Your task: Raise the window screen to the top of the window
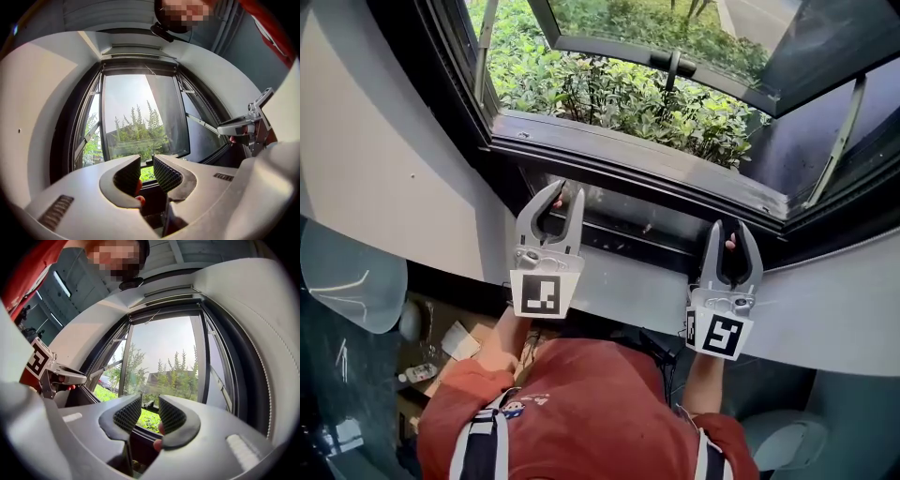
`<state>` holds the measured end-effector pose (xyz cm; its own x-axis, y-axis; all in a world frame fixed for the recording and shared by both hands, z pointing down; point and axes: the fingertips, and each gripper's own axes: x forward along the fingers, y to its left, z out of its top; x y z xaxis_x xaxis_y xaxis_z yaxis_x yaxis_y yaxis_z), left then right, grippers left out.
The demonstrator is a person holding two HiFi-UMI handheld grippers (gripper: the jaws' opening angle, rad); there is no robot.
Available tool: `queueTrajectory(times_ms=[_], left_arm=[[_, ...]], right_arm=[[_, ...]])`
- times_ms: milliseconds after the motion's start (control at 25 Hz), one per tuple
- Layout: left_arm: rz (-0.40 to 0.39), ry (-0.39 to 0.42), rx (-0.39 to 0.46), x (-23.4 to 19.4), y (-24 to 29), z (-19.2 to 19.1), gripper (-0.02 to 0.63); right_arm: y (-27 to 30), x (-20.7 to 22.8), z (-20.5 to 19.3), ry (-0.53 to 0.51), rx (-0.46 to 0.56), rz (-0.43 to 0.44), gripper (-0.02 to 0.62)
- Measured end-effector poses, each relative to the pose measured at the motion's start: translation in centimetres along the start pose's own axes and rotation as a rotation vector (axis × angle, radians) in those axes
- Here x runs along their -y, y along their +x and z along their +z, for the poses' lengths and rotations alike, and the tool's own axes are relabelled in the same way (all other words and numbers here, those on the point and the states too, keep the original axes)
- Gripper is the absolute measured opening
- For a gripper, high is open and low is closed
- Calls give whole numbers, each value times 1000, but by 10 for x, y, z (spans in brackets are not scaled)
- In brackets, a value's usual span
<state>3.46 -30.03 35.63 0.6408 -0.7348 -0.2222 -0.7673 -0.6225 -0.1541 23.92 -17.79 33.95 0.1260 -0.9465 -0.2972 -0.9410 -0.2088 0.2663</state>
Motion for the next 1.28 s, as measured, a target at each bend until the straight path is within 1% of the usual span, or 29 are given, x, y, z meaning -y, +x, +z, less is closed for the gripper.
queueTrajectory(times_ms=[80,400,680,800,840,920,960,1000,1160,1240,1280], left_arm=[[2,-13,-9,1,-3,-5,84],[-11,-13,-40,7,-11,-23,84],[-9,-42,-43,8,-14,-27,84],[-16,-34,-43,7,-14,-27,84],[-17,-31,-44,7,-13,-27,82],[-14,-30,-47,7,-13,-28,54],[-13,-30,-46,7,-12,-28,44],[-14,-31,-45,7,-12,-28,36],[-24,-46,-45,14,-12,-28,7],[-39,-44,-46,17,-13,-28,6],[-47,-35,-45,18,-13,-28,5]], right_arm=[[-3,-5,-8,18,-17,6,123],[-9,-19,-32,50,-72,8,123],[-12,-22,-39,69,-91,10,123],[-12,-24,-40,74,-93,10,123],[-11,-24,-40,76,-93,10,123],[-11,-25,-41,80,-93,11,121],[-11,-25,-41,83,-93,10,116],[-10,-26,-42,86,-94,10,90],[-10,-28,-45,73,-109,21,44],[-9,-29,-46,75,-112,24,12],[-9,-30,-46,78,-112,25,11]])
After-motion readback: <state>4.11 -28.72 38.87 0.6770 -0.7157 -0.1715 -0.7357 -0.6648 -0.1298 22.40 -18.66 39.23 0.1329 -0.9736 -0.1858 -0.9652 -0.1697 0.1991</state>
